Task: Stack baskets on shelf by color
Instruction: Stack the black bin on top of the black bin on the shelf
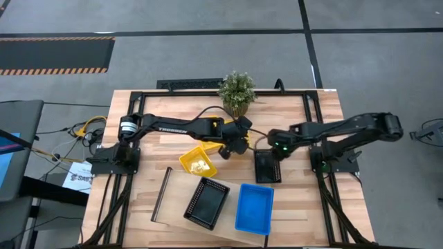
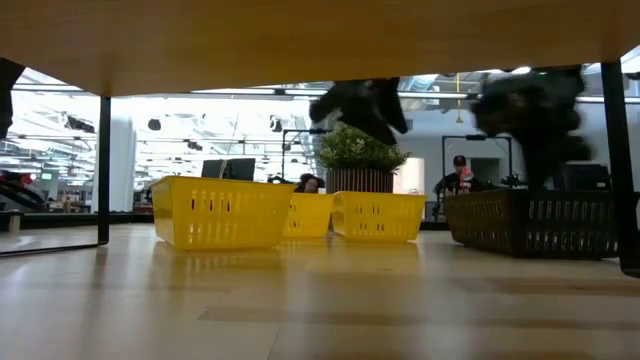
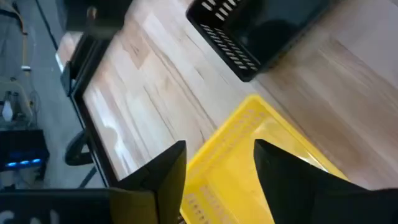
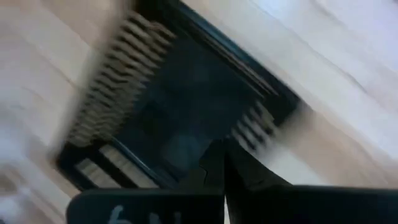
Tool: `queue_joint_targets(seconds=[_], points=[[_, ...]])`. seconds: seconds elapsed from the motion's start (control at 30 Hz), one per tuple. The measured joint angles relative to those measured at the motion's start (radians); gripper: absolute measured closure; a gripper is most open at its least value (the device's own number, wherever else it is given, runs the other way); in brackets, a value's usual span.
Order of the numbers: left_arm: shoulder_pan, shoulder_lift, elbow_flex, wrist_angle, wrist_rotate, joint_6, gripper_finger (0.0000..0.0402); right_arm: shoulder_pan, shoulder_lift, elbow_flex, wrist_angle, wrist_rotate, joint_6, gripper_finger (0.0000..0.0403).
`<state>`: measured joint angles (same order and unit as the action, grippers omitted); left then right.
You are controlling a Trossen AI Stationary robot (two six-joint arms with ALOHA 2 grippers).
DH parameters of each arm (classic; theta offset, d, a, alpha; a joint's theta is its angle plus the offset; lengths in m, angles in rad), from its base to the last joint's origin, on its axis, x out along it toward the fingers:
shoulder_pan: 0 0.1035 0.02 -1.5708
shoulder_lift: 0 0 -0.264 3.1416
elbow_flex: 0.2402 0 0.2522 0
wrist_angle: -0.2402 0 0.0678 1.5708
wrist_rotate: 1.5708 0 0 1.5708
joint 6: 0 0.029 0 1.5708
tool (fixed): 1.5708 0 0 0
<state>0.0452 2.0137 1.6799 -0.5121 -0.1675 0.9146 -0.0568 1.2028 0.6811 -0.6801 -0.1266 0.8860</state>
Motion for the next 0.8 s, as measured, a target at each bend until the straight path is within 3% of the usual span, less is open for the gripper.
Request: queue_joint_targets(seconds=[0.17, 0.27, 0.4, 0.6, 0.7, 0.8], points=[[-0.001, -0.014, -0.001, -0.106, 0.005, -0.014, 0.0214, -0.058, 0.063, 0.018, 0.291, -0.067, -0.116, 0.0388], [-0.001, -0.022, 0.0, -0.127, 0.025, -0.039, 0.0215, -0.088, 0.058, 0.046, 0.353, -0.059, -0.169, 0.039], [-0.001, -0.023, 0.0, -0.128, 0.028, -0.071, 0.0216, -0.105, 0.023, 0.093, 0.109, -0.032, -0.103, 0.0397], [-0.001, -0.023, 0.0, -0.125, 0.028, -0.088, 0.0217, -0.03, 0.006, 0.094, -0.313, 0.091, -0.015, 0.0391], [-0.001, -0.023, 0.0, -0.125, 0.024, -0.096, 0.0217, 0.016, 0.009, 0.094, -0.44, 0.111, 0.042, 0.0385], [-0.001, -0.023, 0.0, -0.122, 0.031, -0.136, 0.0217, 0.064, 0.026, 0.067, -0.452, 0.129, 0.099, 0.0385]])
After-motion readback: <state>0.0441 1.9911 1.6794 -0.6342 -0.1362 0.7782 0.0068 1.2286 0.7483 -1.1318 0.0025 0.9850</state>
